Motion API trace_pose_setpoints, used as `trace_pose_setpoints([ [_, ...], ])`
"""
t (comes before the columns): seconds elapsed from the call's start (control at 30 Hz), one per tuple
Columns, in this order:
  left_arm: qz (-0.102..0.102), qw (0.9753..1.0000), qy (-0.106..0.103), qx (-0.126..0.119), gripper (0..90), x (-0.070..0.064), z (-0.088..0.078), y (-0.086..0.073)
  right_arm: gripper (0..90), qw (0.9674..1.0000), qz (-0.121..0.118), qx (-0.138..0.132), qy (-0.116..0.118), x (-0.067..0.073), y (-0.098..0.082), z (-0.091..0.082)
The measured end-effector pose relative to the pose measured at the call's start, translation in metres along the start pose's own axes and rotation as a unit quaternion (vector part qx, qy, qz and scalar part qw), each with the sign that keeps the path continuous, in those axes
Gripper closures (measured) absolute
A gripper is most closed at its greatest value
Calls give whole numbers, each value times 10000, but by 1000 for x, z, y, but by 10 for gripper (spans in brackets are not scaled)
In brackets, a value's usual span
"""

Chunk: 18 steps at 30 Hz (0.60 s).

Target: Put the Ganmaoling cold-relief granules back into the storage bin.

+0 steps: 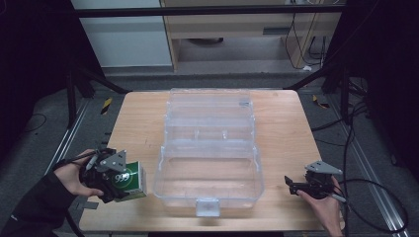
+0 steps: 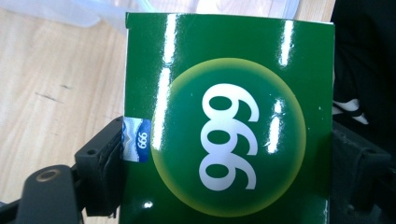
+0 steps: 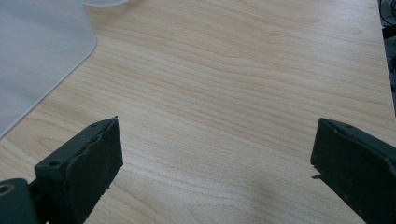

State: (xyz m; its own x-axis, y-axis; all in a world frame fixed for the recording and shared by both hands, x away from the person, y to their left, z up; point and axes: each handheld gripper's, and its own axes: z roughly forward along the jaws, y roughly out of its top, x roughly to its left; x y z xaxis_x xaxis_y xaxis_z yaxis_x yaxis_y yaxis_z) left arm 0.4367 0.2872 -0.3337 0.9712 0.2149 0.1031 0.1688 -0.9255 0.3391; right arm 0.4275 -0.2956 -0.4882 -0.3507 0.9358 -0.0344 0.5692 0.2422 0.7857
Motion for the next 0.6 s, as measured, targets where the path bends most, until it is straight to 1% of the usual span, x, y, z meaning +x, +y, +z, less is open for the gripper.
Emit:
trace_pose_setpoints([
  [0.13,43,10000,54,-29,144,1,-7,6,26,10000,-30,-2,0,0,0,1],
  [0.23,55,9999,73,-55,145,2,-9,9,26,10000,-10,1,-3,0,0,1],
  [0.3,82,9999,88,-114,145,4,-12,13,26,10000,-12,-3,-5,0,0,0],
  [0.33,82,9999,88,-114,145,4,-12,13,26,10000,-12,-3,-5,0,0,0],
  [0.5,138,9997,63,-180,145,6,-13,24,26,10000,-24,-1,5,0,0,1],
  [0.6,145,9996,43,-258,146,8,-13,31,26,10000,-43,17,4,0,0,1],
])
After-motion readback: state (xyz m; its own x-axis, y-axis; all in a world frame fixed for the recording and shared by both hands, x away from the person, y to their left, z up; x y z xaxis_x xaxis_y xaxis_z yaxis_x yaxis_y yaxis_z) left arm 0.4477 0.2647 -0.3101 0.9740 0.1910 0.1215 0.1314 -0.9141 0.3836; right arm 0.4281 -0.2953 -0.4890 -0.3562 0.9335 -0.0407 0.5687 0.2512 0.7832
